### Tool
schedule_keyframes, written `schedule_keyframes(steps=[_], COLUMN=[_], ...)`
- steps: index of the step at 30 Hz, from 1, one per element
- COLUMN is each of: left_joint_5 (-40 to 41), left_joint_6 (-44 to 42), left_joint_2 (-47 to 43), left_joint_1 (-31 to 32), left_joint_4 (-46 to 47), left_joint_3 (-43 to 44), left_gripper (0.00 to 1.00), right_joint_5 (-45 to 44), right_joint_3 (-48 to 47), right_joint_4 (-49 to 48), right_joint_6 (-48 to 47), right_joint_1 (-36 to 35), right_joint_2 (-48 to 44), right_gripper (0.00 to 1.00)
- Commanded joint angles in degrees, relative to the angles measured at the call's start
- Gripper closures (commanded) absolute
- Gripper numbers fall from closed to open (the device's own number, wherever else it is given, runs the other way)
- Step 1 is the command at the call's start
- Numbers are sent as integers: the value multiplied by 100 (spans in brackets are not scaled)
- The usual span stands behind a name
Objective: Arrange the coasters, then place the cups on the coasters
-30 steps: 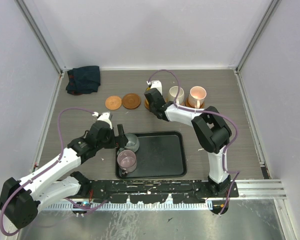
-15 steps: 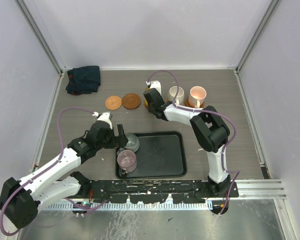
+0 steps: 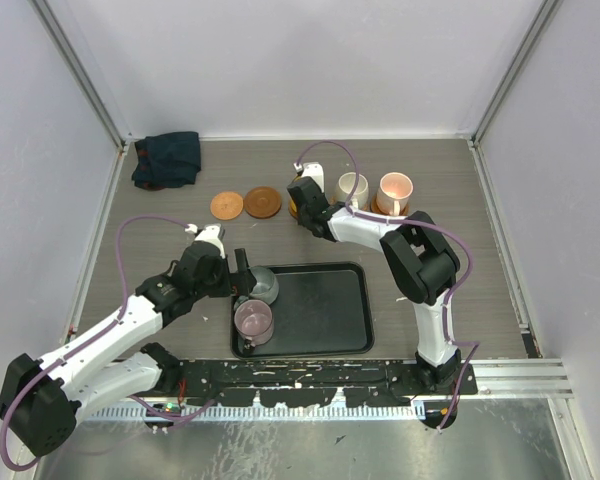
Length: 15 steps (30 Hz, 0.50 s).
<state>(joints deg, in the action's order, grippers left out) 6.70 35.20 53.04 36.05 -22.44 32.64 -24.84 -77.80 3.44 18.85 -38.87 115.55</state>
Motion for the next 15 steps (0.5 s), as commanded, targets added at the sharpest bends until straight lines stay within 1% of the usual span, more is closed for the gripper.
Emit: schedule_keyframes(steps=[1,15], left_joint_5=[16,16], left_joint_6=[31,75], left_joint_2=[-16,-93], left_joint_1=[15,16], left_joint_4=[345,337], left_joint_3=[155,102], left_gripper=[2,2], right_joint_5=[-245,-249], right_joint_3=[-223,-263], right_joint_4=[-411,-253], right_joint_6=[142,224], right_joint_1=[12,17], right_joint_2=[-99,-38], right_gripper=[99,99])
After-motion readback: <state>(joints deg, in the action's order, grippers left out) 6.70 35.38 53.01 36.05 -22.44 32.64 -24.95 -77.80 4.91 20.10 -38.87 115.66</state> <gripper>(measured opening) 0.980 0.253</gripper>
